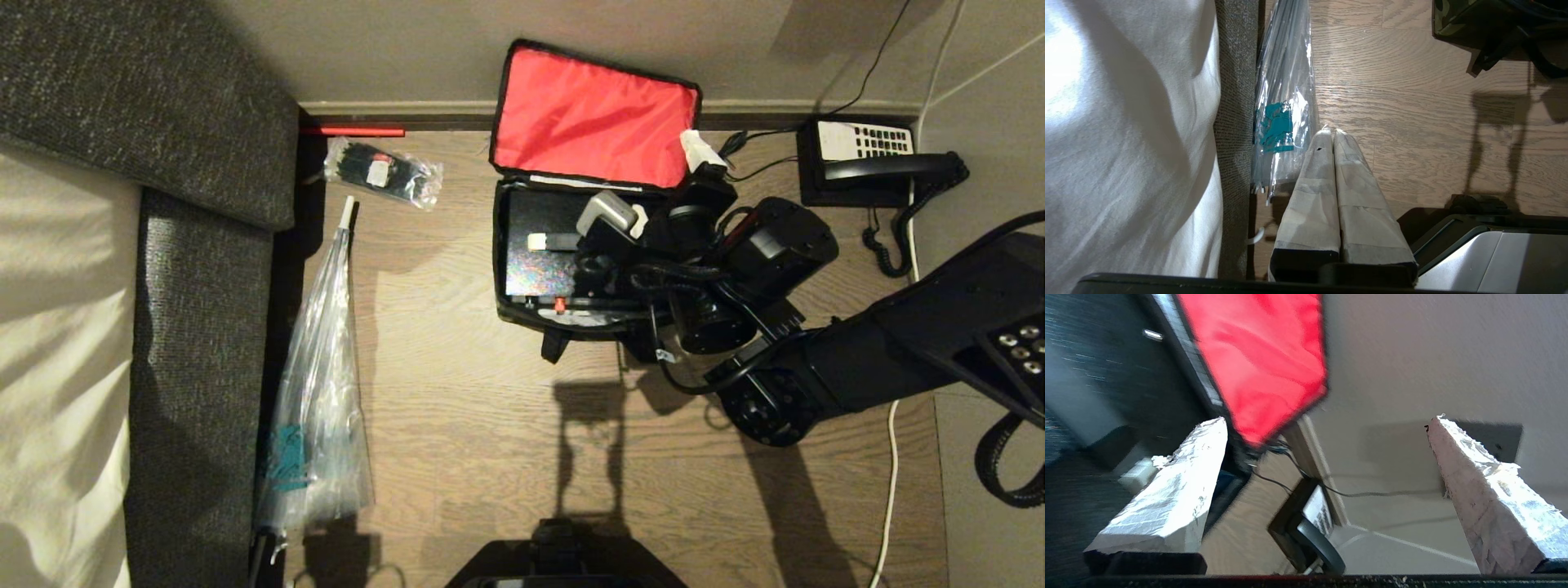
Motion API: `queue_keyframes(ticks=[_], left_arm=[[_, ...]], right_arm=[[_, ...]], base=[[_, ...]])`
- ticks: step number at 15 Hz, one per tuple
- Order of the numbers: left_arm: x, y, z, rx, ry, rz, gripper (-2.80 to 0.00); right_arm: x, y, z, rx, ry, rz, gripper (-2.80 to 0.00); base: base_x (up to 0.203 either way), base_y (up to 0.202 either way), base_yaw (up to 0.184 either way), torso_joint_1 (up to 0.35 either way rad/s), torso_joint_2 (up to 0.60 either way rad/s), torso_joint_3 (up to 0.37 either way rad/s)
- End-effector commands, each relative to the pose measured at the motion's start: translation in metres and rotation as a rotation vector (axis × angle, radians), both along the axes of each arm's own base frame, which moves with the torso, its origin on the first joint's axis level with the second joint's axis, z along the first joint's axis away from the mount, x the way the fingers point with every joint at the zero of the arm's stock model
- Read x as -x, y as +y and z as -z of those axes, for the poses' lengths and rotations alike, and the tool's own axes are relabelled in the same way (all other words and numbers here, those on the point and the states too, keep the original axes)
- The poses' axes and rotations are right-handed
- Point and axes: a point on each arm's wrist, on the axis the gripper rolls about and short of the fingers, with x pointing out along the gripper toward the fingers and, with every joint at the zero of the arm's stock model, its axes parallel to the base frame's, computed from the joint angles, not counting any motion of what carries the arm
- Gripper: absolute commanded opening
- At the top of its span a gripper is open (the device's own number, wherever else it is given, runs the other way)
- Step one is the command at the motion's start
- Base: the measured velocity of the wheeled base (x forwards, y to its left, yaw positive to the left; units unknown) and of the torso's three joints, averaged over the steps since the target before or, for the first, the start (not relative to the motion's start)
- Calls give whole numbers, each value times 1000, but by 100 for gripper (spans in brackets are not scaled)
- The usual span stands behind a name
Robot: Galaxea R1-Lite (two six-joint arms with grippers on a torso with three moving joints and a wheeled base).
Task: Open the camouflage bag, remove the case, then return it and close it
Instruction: Grip the handle
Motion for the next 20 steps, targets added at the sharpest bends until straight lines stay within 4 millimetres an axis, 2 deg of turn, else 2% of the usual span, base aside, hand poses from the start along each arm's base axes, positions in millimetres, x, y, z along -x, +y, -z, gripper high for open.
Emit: queue_keyframes(ticks=[1, 5, 8, 11, 13, 17, 20], left_arm=[[0, 0, 0, 0, -2, 0, -280], [0, 0, 0, 0, -2, 0, -280], [0, 0, 0, 0, -2, 0, -280], [0, 0, 0, 0, -2, 0, -280], [0, 0, 0, 0, -2, 0, -280], [0, 0, 0, 0, -2, 0, -280], [0, 0, 0, 0, -2, 0, -280]], right_arm=[[2, 10, 10, 23, 16, -14, 0], [-1, 23, 31, 108, 55, 13, 0], [-12, 31, 58, 169, 95, 70, 0], [-14, 38, 62, 204, 141, 181, 0], [-12, 48, 66, 188, 138, 195, 0], [-10, 60, 63, 199, 139, 233, 0], [-20, 68, 90, 261, 163, 234, 0]], base=[[0, 0, 0, 0, 0, 0], [0, 0, 0, 0, 0, 0], [0, 0, 0, 0, 0, 0], [0, 0, 0, 0, 0, 0], [0, 0, 0, 0, 0, 0], [0, 0, 0, 0, 0, 0], [0, 0, 0, 0, 0, 0]])
